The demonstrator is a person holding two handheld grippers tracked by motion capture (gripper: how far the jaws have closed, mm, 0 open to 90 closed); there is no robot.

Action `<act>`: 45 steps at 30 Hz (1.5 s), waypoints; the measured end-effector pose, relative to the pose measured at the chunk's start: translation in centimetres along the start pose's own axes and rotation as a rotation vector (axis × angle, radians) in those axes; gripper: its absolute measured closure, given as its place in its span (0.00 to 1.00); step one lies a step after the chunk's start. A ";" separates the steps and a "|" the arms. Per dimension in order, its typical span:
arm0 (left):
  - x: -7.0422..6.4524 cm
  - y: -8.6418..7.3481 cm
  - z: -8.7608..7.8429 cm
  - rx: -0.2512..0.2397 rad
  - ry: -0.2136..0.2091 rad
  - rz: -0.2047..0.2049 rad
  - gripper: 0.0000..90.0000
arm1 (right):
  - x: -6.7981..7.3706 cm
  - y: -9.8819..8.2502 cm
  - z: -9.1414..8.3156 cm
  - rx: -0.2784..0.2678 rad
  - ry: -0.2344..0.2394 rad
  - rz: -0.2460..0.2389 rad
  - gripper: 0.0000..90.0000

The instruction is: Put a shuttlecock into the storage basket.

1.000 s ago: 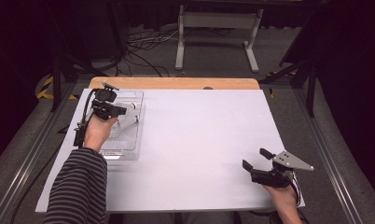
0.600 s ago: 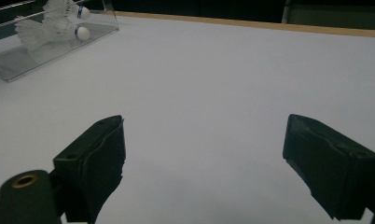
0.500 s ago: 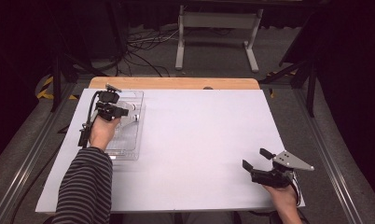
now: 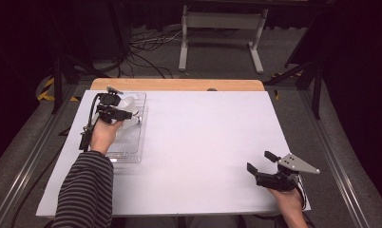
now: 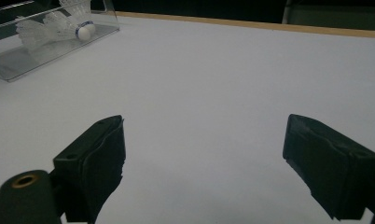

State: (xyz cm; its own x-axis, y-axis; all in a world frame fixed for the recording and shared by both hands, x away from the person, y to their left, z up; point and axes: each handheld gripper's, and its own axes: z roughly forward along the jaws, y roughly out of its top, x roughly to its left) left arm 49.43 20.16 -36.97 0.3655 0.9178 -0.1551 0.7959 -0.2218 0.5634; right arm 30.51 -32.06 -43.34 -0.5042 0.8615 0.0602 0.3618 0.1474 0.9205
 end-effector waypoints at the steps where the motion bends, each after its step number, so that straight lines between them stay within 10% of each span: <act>1: 0.0 0.0 -0.1 -0.003 0.005 -0.002 0.73 | 0.0 0.0 0.0 -0.001 0.001 0.001 0.15; 16: -0.3 -0.7 -0.7 -0.028 0.036 0.002 0.42 | 0.1 0.0 0.0 0.002 0.000 -0.001 0.15; 45: -0.7 -2.1 -2.3 -0.069 0.034 0.043 0.34 | 0.0 0.0 0.0 0.001 0.000 0.003 0.15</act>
State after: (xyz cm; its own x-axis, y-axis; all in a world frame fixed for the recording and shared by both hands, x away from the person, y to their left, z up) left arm 46.41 20.77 -36.13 0.3813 0.9187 -0.1027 0.7442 -0.2392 0.6236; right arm 30.49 -32.08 -43.32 -0.5029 0.8620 0.0633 0.3641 0.1448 0.9200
